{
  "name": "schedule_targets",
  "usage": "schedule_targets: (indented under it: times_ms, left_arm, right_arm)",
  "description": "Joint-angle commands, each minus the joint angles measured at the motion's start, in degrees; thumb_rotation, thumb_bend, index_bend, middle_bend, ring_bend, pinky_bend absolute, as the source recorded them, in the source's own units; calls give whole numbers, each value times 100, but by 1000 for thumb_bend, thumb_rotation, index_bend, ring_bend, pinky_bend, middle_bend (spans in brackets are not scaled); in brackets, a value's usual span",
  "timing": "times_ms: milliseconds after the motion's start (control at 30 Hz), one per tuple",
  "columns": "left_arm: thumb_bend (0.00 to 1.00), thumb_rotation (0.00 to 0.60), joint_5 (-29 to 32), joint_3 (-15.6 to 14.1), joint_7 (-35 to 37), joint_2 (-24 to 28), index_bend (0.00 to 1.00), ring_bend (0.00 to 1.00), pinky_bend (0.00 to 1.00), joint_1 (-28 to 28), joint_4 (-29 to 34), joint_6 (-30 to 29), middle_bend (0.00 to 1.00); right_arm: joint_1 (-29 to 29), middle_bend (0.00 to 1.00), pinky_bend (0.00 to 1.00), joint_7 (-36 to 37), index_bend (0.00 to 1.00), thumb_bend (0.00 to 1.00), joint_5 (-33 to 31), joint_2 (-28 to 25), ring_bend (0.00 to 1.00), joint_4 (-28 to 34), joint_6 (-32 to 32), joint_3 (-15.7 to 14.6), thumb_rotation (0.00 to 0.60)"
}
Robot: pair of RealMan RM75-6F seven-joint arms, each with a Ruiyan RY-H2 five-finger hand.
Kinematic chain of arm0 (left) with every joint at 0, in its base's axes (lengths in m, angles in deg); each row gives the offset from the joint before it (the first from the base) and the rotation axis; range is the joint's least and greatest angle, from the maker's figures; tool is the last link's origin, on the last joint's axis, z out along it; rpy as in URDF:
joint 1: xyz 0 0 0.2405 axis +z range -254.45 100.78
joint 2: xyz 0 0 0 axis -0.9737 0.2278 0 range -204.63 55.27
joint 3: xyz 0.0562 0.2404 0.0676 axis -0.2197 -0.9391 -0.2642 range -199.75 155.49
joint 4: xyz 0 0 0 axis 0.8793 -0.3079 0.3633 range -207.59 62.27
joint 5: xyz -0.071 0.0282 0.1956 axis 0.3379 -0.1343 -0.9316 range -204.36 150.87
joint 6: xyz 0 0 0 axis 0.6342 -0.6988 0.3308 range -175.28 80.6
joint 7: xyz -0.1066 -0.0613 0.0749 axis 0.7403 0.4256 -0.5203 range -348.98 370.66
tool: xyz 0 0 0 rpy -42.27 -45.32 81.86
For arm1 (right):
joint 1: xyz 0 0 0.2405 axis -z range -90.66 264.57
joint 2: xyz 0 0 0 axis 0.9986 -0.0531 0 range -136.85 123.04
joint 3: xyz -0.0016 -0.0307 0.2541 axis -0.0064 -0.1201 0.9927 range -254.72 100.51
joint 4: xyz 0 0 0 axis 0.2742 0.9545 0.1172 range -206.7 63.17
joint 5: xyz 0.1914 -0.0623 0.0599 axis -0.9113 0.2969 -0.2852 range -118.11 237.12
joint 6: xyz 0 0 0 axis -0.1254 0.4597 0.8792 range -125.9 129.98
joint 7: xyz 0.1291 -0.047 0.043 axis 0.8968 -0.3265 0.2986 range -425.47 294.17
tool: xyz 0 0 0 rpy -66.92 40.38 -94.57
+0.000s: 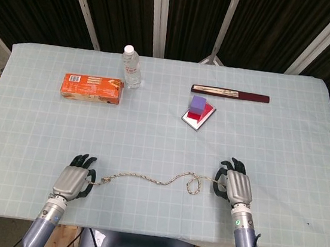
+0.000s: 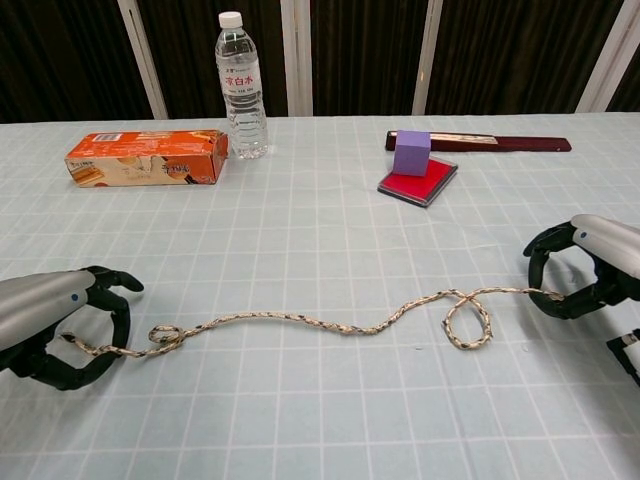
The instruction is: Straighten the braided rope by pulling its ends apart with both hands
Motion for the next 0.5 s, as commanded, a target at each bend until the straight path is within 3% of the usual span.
schedule_targets:
  times_ms: [33,500]
  left_arm:
    - [647,600,-18,-3,15,-3,580,0,0,6,-1,-13,93]
    - [659,600,-242,90,93,509,594,0,0,7,192,-154,105]
  right_arm:
    - [2,245,0,-1,632,471,-3,-1,26,-2,2,-3,600]
    - [14,247,0,23,632,471,-19,-107,26,19,-14,44,600]
